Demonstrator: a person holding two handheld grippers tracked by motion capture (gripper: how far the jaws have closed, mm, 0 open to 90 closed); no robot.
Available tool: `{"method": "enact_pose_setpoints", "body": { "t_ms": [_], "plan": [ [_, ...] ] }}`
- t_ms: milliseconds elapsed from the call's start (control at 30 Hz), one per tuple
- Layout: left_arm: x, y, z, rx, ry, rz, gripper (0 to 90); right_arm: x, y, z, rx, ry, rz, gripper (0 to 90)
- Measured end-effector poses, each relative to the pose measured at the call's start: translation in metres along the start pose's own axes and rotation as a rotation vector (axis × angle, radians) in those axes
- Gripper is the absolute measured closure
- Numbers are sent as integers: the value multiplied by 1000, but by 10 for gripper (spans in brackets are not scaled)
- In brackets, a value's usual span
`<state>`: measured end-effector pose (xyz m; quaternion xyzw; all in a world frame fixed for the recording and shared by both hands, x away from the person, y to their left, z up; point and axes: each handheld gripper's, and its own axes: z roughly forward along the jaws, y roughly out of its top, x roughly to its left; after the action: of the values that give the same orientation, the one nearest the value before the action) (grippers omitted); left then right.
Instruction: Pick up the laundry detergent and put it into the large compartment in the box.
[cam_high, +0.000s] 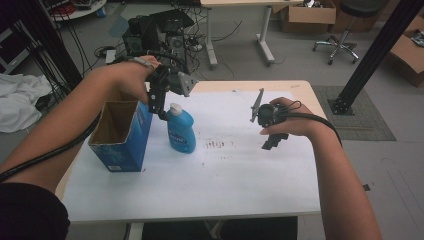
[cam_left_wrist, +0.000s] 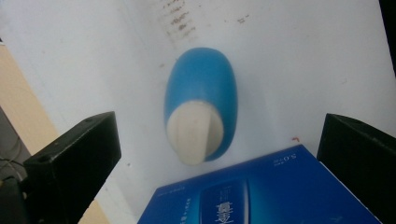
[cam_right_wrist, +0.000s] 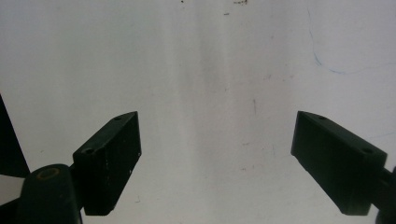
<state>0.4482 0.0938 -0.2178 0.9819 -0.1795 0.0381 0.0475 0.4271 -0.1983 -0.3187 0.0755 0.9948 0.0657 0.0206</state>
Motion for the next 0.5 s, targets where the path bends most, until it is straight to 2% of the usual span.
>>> {"method": "enact_pose_setpoints", "body": {
  "t_ms": [300, 500],
  "plan": [
    [8, -2, 31, 9, -39, 18, 1, -2, 3, 3, 17, -5, 7, 164],
    [11, -3, 43, 20, -50, 22, 1, -1, 5, 4, 13, -7, -2, 162]
  ]
}}
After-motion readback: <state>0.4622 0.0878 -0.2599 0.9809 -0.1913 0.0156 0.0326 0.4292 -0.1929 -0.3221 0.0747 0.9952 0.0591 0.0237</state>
